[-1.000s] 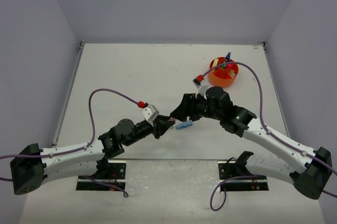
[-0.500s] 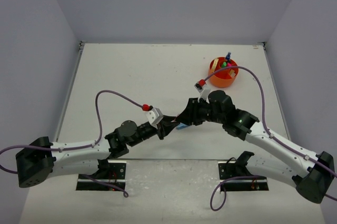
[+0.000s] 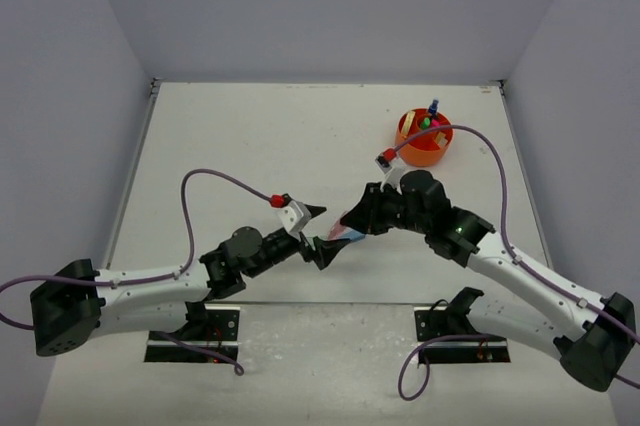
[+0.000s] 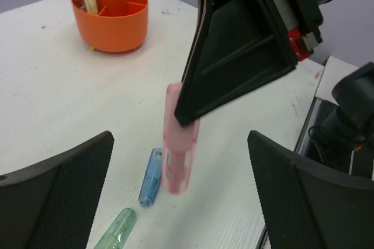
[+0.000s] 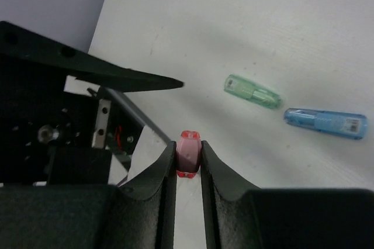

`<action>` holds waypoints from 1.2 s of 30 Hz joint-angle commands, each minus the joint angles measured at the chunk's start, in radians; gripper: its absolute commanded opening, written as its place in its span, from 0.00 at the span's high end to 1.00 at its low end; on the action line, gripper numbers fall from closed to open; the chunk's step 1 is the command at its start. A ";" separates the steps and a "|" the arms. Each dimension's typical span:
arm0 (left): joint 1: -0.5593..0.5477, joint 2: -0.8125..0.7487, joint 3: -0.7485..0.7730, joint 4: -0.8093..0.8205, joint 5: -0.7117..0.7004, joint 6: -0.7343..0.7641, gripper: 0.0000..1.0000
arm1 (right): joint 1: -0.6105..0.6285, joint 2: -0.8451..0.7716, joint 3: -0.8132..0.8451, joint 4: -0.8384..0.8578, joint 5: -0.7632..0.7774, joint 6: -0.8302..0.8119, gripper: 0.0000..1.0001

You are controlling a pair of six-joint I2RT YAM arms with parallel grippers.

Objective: Sort the stationery into containers
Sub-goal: Place the stationery in the storage box.

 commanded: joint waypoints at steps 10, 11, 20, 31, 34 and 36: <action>0.007 0.075 0.403 -1.059 -0.683 -0.647 0.00 | -0.603 0.256 0.358 -0.138 0.490 -0.106 1.00; 0.007 0.085 0.412 -1.089 -0.667 -0.659 0.00 | -0.623 0.290 0.382 -0.126 0.490 -0.109 1.00; 0.007 0.078 0.339 -1.050 -0.549 -0.671 0.00 | -0.650 0.589 0.600 -0.091 0.518 -0.180 1.00; 0.007 0.080 0.277 -0.978 -0.553 -0.718 0.00 | -0.651 0.689 0.585 -0.027 0.493 -0.171 0.93; 0.008 0.089 0.274 -0.976 -0.555 -0.727 0.00 | -0.650 0.706 0.586 -0.030 0.482 -0.170 0.82; 0.007 0.091 0.269 -0.977 -0.561 -0.746 0.00 | -0.650 0.704 0.575 -0.032 0.476 -0.162 0.57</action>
